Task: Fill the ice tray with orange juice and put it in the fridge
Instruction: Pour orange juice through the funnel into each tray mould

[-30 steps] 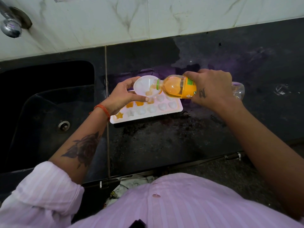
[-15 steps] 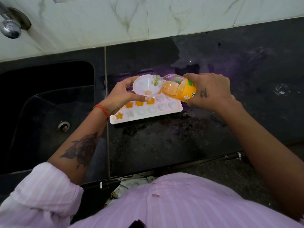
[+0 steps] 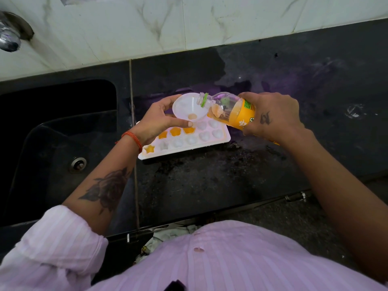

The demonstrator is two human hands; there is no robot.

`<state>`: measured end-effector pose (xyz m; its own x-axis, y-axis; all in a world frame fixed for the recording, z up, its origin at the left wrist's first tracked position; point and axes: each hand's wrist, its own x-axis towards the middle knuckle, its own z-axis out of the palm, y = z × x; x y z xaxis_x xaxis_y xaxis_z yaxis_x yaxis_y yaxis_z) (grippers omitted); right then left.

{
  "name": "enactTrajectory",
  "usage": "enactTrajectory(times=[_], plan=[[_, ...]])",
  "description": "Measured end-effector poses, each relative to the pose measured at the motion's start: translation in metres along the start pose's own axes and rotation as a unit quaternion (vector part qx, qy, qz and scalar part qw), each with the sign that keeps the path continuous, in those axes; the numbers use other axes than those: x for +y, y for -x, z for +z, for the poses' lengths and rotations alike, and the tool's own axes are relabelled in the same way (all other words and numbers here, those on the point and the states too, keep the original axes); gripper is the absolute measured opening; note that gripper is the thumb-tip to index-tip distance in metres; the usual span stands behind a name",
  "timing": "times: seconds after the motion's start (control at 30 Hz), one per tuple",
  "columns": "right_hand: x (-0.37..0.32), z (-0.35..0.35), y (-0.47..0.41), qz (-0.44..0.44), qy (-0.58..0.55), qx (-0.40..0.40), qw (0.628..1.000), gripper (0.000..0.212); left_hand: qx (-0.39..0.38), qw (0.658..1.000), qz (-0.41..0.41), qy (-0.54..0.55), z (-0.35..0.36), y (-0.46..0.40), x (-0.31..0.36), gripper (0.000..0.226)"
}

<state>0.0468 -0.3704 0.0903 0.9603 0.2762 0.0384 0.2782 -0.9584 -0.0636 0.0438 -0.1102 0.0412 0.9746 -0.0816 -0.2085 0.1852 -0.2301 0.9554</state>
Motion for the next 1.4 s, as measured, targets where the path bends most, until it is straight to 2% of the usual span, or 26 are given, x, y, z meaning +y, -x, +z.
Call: enactTrajectory(times=[0.73, 1.13, 1.4], plan=[[0.01, -0.007, 0.006, -0.01, 0.054, 0.044, 0.997, 0.06, -0.011, 1.0, -0.008, -0.014, 0.017, -0.011, 0.002, 0.072], [0.007, -0.009, 0.004, -0.011, 0.074, 0.042, 0.996, 0.062, -0.008, 1.0, -0.007, -0.012, 0.017, -0.008, 0.006, 0.067], [0.009, -0.009, 0.005, -0.002, 0.049, 0.046, 0.998, 0.061, -0.01, 1.0, -0.008, -0.014, 0.017, -0.008, 0.007, 0.069]])
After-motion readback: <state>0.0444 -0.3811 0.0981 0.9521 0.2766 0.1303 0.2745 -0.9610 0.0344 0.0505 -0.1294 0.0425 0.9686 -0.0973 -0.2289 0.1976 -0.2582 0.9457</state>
